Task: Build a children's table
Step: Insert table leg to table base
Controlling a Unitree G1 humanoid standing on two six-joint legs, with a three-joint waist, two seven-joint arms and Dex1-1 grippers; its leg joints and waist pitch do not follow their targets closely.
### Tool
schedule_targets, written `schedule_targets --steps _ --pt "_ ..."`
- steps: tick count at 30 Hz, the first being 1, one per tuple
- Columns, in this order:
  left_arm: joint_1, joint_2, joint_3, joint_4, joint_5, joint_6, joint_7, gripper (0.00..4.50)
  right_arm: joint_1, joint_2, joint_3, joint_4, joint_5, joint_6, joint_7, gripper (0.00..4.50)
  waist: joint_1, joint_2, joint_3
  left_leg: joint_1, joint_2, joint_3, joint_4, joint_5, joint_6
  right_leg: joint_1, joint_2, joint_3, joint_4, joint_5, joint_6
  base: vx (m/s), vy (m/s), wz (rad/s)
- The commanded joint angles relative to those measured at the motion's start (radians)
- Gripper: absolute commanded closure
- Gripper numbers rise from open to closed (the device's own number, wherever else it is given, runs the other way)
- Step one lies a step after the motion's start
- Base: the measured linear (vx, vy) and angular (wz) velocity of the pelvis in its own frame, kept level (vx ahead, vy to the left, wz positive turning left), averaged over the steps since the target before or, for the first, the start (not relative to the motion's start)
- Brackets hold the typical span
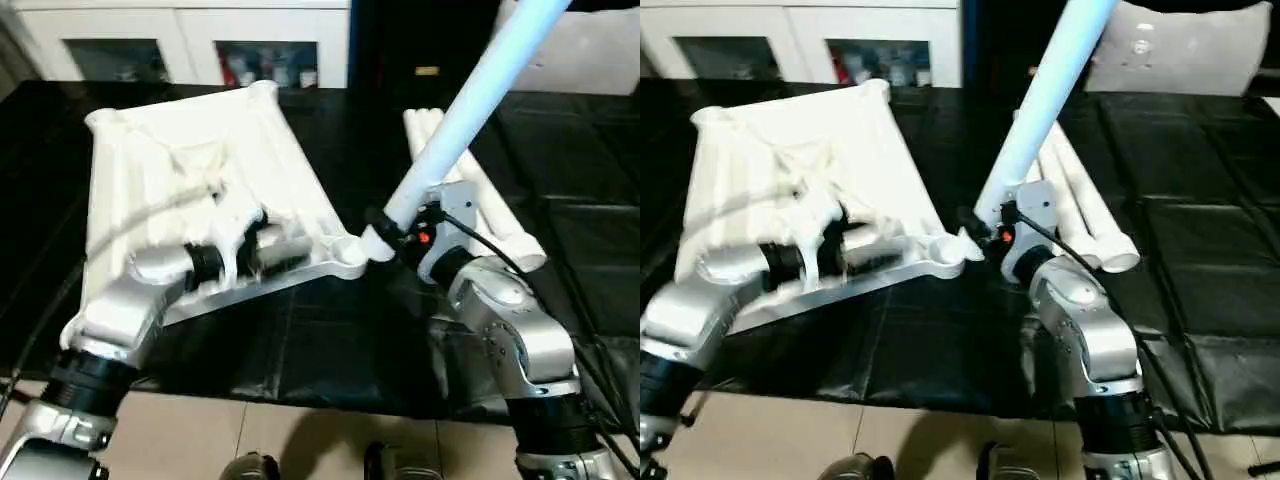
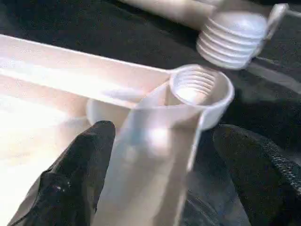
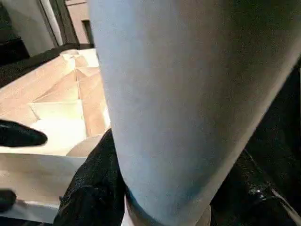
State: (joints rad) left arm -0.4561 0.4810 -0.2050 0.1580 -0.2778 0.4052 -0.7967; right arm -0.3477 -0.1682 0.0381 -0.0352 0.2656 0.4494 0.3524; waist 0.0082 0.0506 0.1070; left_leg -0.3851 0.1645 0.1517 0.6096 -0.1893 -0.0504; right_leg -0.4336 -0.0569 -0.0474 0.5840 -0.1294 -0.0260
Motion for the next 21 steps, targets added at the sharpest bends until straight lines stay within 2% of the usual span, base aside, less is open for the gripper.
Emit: schedule_targets --steps 1,2,3,6,10,11,12,16,18,20,21 --pt "-0.008 -0.003 -0.012 0.036 0.014 -0.063 -0.049 0.54 -0.006 0.002 -0.010 -0.025 0.010 -0.013 0.007 2.59 0.001 0.011 -0.091 0.013 0.036 -0.005 -0.071 -0.177 0.022 0.074 -0.062 0.037 -0.060 -0.272 -0.193 0.000 0.000 0.00" --pt "-0.011 -0.004 -0.015 0.051 0.021 -0.086 -0.061 0.83 -0.005 0.002 -0.012 -0.029 0.010 -0.016 0.004 2.59 0.000 0.006 -0.091 0.012 0.035 -0.004 -0.070 -0.177 0.023 0.074 -0.063 0.038 -0.060 -0.279 -0.188 0.000 0.000 0.00" --pt "-0.029 -0.007 -0.019 0.086 0.023 -0.081 -0.072 0.91 -0.004 0.015 -0.018 -0.034 -0.003 -0.091 -0.007 2.59 -0.001 0.007 -0.088 0.013 0.035 -0.003 -0.070 -0.182 0.025 0.071 -0.063 0.039 -0.064 -0.294 -0.181 0.000 0.000 0.00" --pt "-0.066 -0.016 -0.037 0.155 0.029 -0.062 -0.099 1.11 0.012 -0.005 0.002 -0.086 0.001 0.006 -0.007 2.59 -0.001 0.007 -0.088 0.015 0.034 -0.004 -0.071 -0.168 0.023 0.073 -0.059 0.039 -0.060 -0.283 -0.176 0.000 0.000 0.00" --pt "-0.095 -0.026 -0.051 0.228 0.067 -0.086 -0.099 1.45 0.034 -0.017 0.002 -0.104 0.011 0.005 0.019 2.59 -0.001 0.005 -0.088 0.012 0.034 -0.003 -0.070 -0.170 0.030 0.074 -0.061 0.040 -0.064 -0.284 -0.180 0.000 0.000 0.00" --pt "-0.101 -0.032 -0.046 0.243 0.068 -0.092 -0.097 1.45 0.037 -0.016 -0.003 -0.104 0.015 0.006 0.018 2.59 -0.001 0.010 -0.088 0.012 0.033 -0.004 -0.069 -0.169 0.030 0.074 -0.063 0.039 -0.063 -0.288 -0.180 0.000 0.000 0.00" --pt "-0.114 -0.041 -0.039 0.267 0.067 -0.096 -0.093 1.77 0.045 -0.020 -0.005 -0.103 0.014 0.001 0.022 2.59 -0.002 0.006 -0.088 0.011 0.032 -0.004 -0.068 -0.171 0.030 0.075 -0.062 0.039 -0.066 -0.292 -0.179 0.000 0.000 0.00" --pt "-0.117 -0.045 -0.045 0.275 0.068 -0.097 -0.124 1.94 0.062 -0.027 0.002 -0.121 0.024 0.003 0.036 2.59 -0.003 0.005 -0.087 0.010 0.035 -0.005 -0.070 -0.173 0.033 0.076 -0.064 0.038 -0.065 -0.288 -0.189 0.000 0.000 0.00" --pt "-0.118 -0.041 -0.061 0.286 0.087 -0.109 -0.128 2.28 0.071 -0.037 0.013 -0.136 0.024 0.014 0.046 2.59 -0.002 0.004 -0.087 0.011 0.035 -0.004 -0.069 -0.174 0.038 0.076 -0.064 0.038 -0.068 -0.305 -0.184 0.000 0.000 0.00" --pt "-0.124 -0.035 -0.078 0.319 0.121 -0.129 -0.129 2.31 0.078 -0.039 0.018 -0.149 0.029 0.028 0.056 2.59 -0.004 0.002 -0.085 0.009 0.035 -0.005 -0.071 -0.172 0.042 0.076 -0.062 0.038 -0.067 -0.305 -0.177 0.000 0.000 0.00" --pt "-0.126 -0.035 -0.080 0.326 0.127 -0.132 -0.129 2.54 0.078 -0.039 0.017 -0.151 0.030 0.032 0.057 2.59 -0.004 0.003 -0.084 0.011 0.035 -0.005 -0.071 -0.180 0.043 0.074 -0.062 0.037 -0.069 -0.319 -0.172 0.000 0.000 0.00"
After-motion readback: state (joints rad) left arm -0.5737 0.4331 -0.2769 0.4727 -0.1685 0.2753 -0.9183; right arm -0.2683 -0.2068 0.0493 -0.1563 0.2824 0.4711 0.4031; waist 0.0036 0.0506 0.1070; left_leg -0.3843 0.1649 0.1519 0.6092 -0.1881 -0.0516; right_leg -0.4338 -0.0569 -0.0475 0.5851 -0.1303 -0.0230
